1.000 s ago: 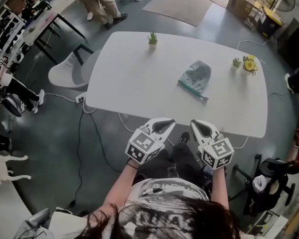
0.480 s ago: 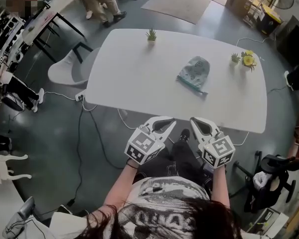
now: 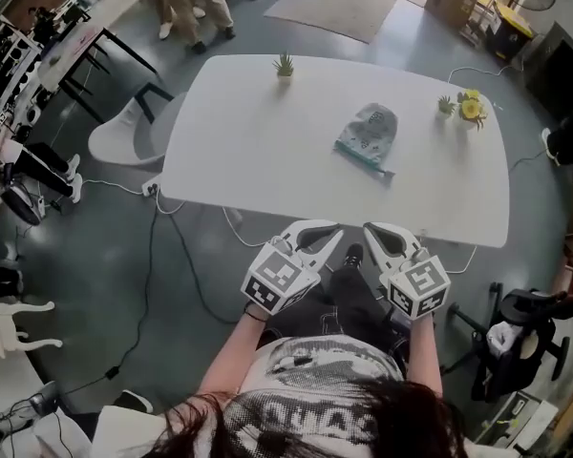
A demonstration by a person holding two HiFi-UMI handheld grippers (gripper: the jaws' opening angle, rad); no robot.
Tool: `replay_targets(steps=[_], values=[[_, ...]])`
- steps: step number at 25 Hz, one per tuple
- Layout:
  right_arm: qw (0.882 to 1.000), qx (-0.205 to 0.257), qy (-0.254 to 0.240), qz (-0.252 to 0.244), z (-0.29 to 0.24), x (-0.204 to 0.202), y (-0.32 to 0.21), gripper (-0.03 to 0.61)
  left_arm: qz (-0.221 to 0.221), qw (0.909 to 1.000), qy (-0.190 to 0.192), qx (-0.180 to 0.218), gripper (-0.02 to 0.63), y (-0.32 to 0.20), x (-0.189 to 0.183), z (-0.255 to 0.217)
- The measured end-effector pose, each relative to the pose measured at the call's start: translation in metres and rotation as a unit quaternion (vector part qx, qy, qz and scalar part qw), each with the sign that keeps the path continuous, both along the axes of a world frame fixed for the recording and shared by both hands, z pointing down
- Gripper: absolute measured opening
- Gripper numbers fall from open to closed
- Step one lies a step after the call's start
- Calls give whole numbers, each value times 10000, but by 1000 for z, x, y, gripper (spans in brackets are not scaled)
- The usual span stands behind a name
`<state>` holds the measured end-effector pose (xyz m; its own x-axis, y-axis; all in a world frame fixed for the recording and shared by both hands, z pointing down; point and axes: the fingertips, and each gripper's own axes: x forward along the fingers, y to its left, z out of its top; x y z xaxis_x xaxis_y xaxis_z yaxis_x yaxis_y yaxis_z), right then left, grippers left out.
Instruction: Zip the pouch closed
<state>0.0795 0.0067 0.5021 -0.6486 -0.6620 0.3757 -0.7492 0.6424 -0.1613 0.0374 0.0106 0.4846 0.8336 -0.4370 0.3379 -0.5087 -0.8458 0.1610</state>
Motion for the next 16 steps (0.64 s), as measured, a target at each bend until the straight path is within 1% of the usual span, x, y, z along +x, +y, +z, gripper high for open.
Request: replay_targets(steps=[16], values=[[10000,-28,31,-62,1,-2,6,-3,111,9999,1,-18,12,7,3,0]])
